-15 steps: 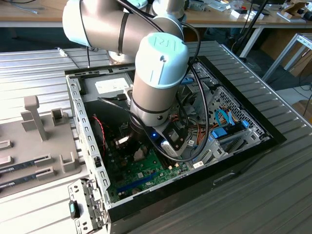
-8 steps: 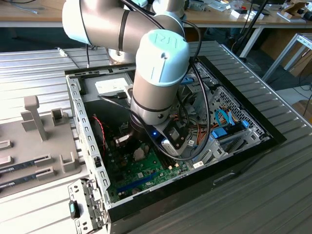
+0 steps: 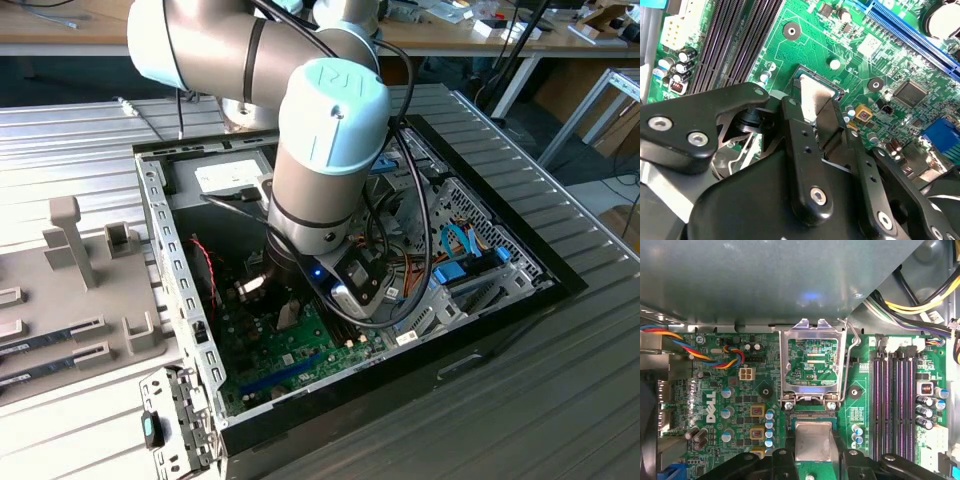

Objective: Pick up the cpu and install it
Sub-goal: 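Place the cpu into insertion slot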

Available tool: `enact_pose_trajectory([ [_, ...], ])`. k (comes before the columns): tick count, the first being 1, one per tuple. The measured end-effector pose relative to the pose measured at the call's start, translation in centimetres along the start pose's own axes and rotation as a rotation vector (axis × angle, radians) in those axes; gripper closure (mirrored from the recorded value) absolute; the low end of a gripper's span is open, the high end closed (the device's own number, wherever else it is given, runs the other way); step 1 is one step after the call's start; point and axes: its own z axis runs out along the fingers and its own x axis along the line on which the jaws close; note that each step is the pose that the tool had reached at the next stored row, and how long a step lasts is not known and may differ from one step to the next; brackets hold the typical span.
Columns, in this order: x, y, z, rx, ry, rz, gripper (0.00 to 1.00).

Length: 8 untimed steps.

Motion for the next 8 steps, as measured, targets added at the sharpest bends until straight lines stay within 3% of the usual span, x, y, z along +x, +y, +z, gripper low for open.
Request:
enact_pose_trajectory([
  [8,0.00,0.03,-0.01,0.0000,0.0002,0.000,0.60],
])
